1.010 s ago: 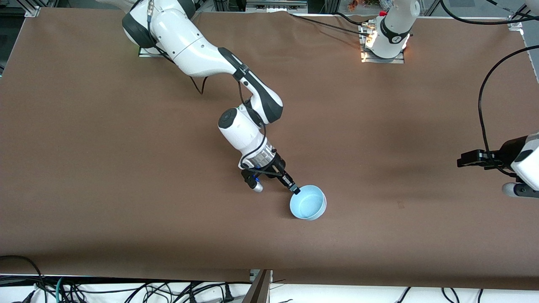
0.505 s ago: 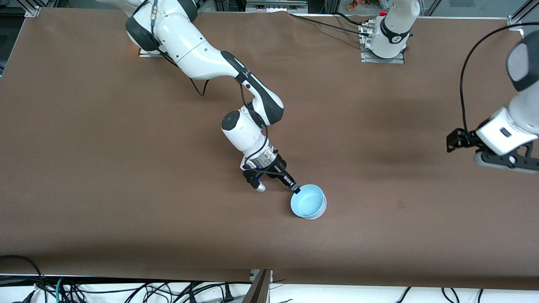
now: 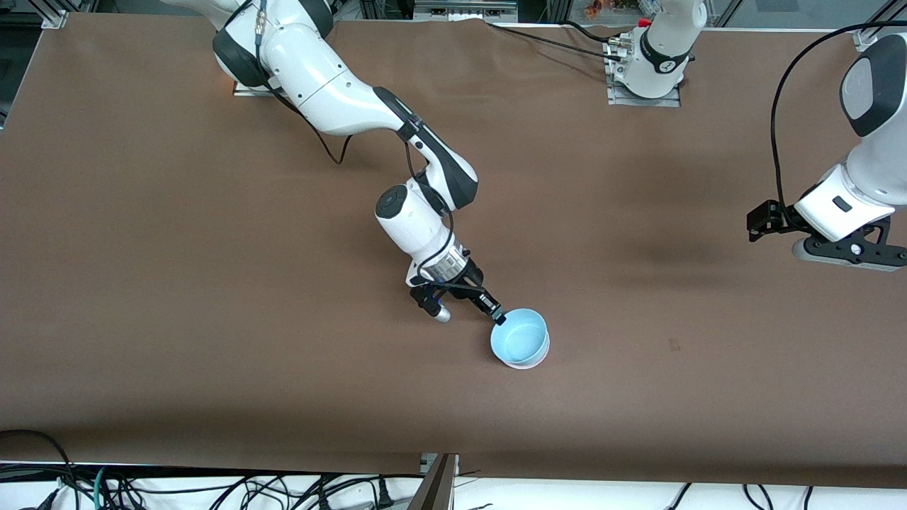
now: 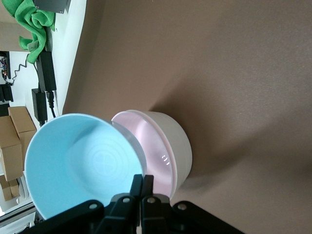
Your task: Stack pink and blue bowls on white bowl
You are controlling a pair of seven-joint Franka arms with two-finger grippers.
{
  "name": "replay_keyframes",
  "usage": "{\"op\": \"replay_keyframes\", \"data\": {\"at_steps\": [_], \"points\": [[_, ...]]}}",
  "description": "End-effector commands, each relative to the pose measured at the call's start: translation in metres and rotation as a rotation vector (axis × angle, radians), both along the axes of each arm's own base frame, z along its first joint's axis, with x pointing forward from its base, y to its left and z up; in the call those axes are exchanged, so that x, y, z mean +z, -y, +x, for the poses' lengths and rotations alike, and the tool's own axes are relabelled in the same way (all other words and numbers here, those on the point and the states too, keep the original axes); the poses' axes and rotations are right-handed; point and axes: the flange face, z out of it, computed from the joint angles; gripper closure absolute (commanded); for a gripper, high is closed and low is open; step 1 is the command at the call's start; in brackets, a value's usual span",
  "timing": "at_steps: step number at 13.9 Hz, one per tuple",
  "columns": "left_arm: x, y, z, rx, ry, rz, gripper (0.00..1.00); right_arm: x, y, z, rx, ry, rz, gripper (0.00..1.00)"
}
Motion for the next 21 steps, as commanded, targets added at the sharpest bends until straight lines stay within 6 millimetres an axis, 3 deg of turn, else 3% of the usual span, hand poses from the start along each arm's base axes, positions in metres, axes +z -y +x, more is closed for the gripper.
{"op": "replay_keyframes", "data": {"at_steps": [1,3,7,14,15,18,19,21], "points": [[0.011,0.000,0.002,0.021,0.019,-0.022,0.00,0.000,-0.003,0.003,0.017,0.030,-0.011,1.00],[0.019,0.007,0.000,0.103,-0.017,-0.066,0.00,-0.003,-0.004,0.001,0.035,0.041,-0.035,1.00],[0.030,0.000,0.011,0.138,-0.075,-0.099,0.00,-0.005,-0.002,0.002,0.044,0.046,-0.051,1.00],[0.026,-0.006,0.014,0.139,-0.094,-0.103,0.00,-0.006,-0.002,0.002,0.074,0.044,-0.091,1.00],[0.026,-0.006,0.014,0.139,-0.094,-0.103,0.00,-0.004,-0.002,0.003,0.073,0.044,-0.089,0.95],[0.025,-0.007,0.014,0.141,-0.095,-0.105,0.00,0.000,-0.002,0.005,0.078,0.017,-0.096,0.61],[0.024,-0.007,0.015,0.141,-0.096,-0.106,0.00,0.000,-0.002,0.004,0.085,-0.009,-0.105,0.55],[0.022,-0.008,0.016,0.143,-0.099,-0.107,0.00,0.021,0.003,0.013,0.082,-0.026,-0.100,0.35]]}}
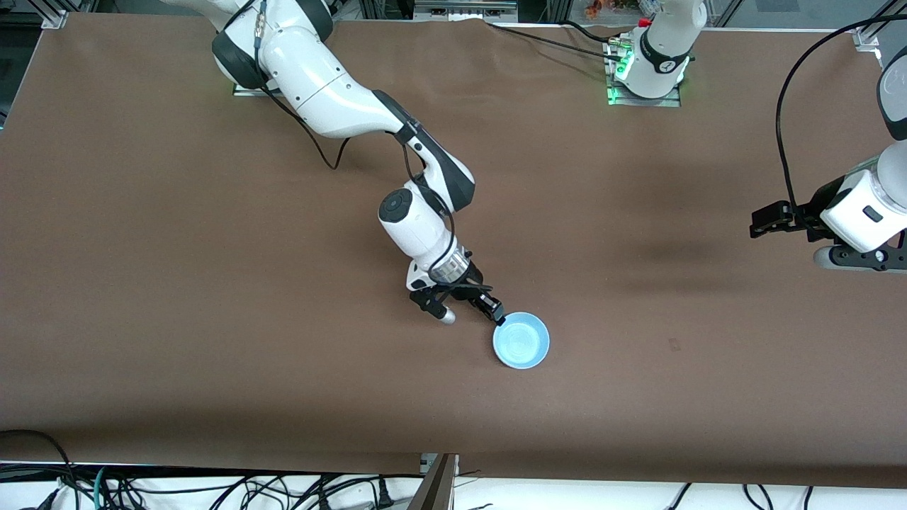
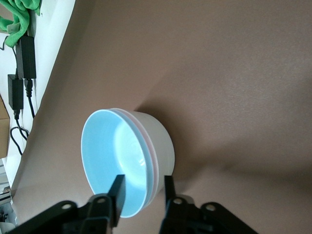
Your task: Stack pink and blue bowls on white bowl
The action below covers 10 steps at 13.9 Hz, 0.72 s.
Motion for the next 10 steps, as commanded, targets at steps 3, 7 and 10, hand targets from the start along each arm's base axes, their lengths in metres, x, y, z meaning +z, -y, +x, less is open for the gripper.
{"op": "replay_keyframes", "data": {"at_steps": [3,7,10], "points": [[0.003,-0.003,0.003,0.012,-0.008,-0.018,0.00,0.061,0.014,0.019,0.011,-0.041,-0.018,0.00],[0.004,-0.004,0.005,0.008,-0.001,-0.004,0.00,0.132,0.064,0.042,0.107,-0.075,-0.119,0.00],[0.000,-0.008,0.007,0.014,-0.005,-0.010,0.00,0.172,0.126,0.044,0.311,-0.120,-0.294,0.00]]}}
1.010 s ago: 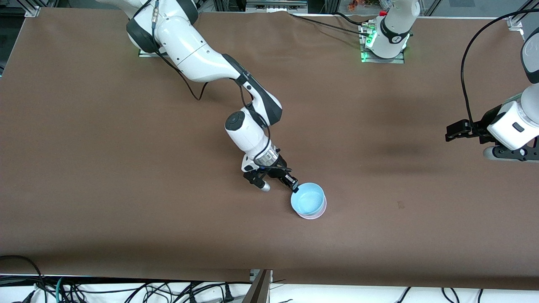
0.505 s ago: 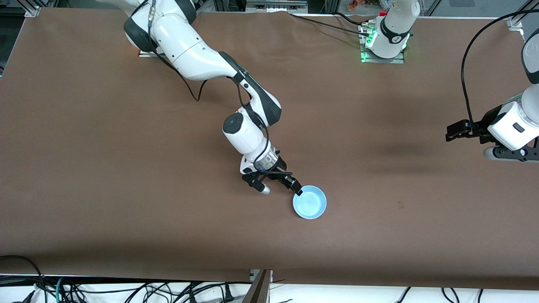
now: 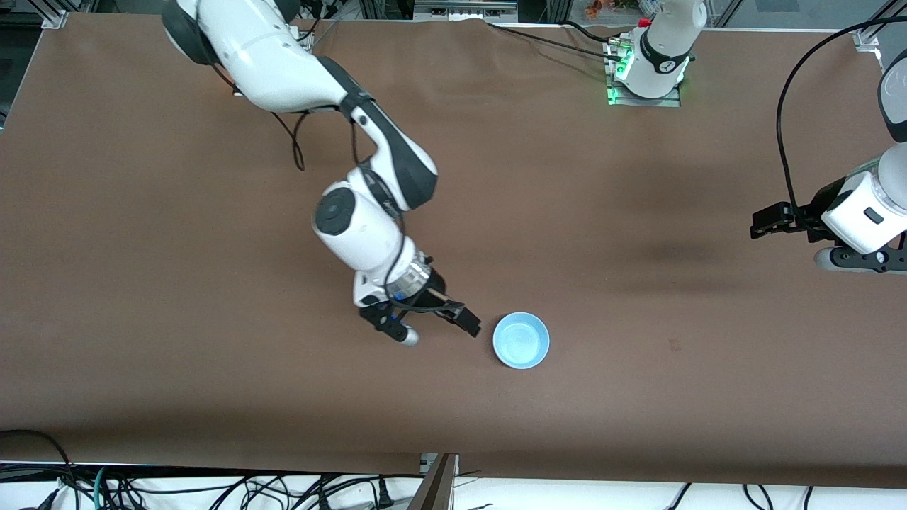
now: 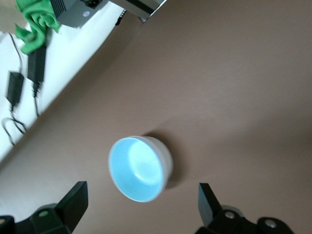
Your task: Stack pink and blue bowls on white bowl
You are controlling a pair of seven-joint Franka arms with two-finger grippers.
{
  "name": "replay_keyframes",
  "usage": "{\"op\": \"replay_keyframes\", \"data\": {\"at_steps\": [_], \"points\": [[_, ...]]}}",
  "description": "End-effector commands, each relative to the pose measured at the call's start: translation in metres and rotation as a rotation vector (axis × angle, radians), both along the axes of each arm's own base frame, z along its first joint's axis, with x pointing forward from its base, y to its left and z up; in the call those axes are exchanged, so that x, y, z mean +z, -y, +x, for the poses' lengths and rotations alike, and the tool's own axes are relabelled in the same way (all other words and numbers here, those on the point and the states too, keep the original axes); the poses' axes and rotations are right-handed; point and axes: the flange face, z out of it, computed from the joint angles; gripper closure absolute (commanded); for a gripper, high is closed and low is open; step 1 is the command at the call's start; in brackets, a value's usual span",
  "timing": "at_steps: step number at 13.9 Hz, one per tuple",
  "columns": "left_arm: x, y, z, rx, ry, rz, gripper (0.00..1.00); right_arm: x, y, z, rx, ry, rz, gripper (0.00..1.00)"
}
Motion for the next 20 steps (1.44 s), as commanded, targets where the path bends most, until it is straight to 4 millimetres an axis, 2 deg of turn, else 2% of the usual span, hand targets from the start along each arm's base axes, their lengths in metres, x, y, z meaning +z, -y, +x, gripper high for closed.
{"op": "replay_keyframes", "data": {"at_steps": [1,4,8,9,10,13,20], "points": [[0.002,-0.005,0.006,0.012,-0.002,-0.009,0.00,0.039,0.062,-0.014,0.181,-0.065,-0.158,0.00],[0.011,-0.005,0.012,0.017,0.022,-0.015,0.00,0.085,0.153,-0.038,0.367,-0.126,-0.288,0.00],[0.018,-0.009,0.022,0.014,0.044,-0.027,0.00,0.153,0.288,-0.096,0.501,-0.172,-0.317,0.00],[0.019,-0.011,0.023,0.017,0.049,-0.028,0.00,0.170,0.315,-0.109,0.532,-0.183,-0.368,0.00],[0.020,-0.011,0.024,0.019,0.050,-0.028,0.00,0.183,0.332,-0.121,0.554,-0.189,-0.410,0.00],[0.019,-0.010,0.024,0.018,0.049,-0.027,0.00,0.200,0.364,-0.157,0.604,-0.169,-0.492,0.00],[0.018,-0.010,0.025,0.017,0.047,-0.029,0.00,0.213,0.368,-0.146,0.625,-0.142,-0.512,0.00]]}}
